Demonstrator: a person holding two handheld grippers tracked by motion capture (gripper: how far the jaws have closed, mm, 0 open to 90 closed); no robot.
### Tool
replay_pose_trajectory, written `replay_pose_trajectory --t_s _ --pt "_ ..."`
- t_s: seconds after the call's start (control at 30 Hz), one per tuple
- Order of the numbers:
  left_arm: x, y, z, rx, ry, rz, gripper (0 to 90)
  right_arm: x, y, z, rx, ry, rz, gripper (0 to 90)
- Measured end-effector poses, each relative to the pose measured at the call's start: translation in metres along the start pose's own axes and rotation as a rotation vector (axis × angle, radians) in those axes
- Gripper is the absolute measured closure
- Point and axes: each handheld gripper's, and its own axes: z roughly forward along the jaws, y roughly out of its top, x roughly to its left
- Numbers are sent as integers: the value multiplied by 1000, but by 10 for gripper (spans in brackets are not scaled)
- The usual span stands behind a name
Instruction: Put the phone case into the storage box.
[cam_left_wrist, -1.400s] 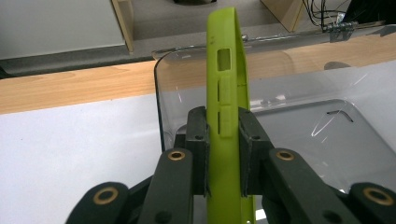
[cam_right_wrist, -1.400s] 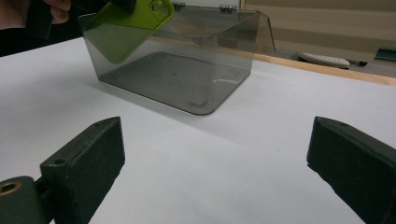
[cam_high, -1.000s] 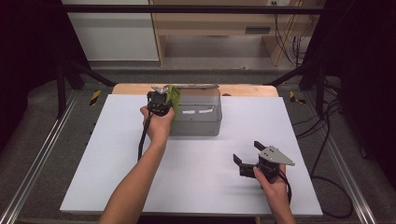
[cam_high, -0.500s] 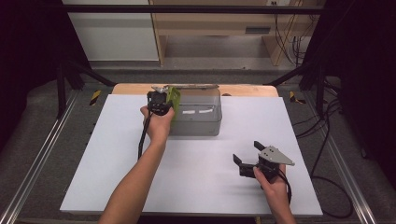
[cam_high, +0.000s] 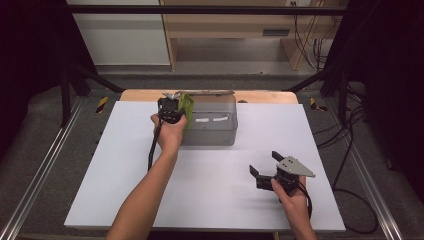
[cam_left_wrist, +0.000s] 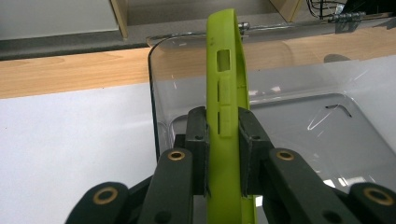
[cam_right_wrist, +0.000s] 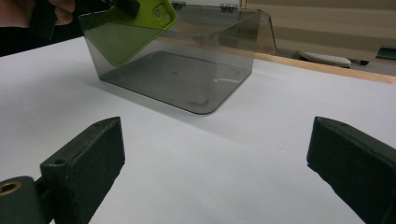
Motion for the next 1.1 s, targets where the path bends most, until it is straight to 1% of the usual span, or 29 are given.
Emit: replay_pose_trajectory --t_s 0.67,1.1 --pt "0 -1 4 17 -1 0 773 0 0 0 1 1 1 46" --pt "-2 -1 4 19 -8 -1 772 0 0 0 2 1 3 46"
